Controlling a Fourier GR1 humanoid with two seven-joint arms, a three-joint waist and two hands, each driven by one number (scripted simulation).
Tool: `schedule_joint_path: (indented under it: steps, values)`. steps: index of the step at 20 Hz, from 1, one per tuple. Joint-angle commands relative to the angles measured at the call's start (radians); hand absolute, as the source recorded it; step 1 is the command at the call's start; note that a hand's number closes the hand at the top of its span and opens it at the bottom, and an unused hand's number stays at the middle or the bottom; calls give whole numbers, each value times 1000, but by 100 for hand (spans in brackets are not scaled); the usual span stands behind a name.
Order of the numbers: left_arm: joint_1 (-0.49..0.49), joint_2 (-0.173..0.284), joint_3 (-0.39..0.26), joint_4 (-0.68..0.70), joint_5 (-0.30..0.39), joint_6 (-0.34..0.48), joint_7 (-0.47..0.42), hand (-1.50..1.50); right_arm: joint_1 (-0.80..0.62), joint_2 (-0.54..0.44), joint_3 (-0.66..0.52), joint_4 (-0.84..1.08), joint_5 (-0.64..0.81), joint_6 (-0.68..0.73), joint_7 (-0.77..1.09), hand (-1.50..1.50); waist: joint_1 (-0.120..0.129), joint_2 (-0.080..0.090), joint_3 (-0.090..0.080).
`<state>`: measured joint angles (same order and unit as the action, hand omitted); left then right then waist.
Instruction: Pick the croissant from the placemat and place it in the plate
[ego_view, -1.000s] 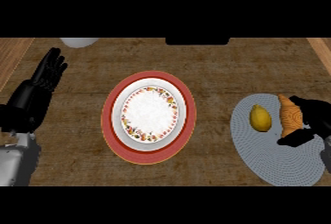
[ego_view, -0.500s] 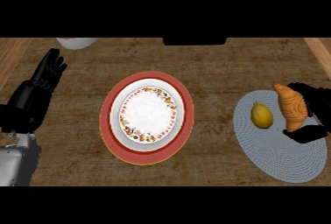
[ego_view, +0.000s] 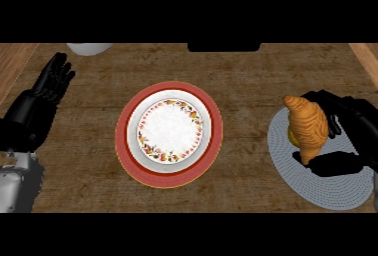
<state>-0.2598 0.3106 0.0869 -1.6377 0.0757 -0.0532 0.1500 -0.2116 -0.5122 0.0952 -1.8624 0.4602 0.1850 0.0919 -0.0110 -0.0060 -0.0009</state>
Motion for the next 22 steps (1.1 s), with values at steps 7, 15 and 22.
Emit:
schedule_joint_path:
  steps: [7,15,22]
  values:
    - [-57,0,28,84,-2,-40,-47,0,-251,246,167,-41,69,64,279,150,15,7,0]
    - [-35,-65,-30,-6,-59,24,16,0,-461,488,249,234,154,35,396,150,22,6,1]
    - [-37,-64,-34,16,-62,-3,-12,0,-623,511,365,657,172,-250,343,150,42,12,1]
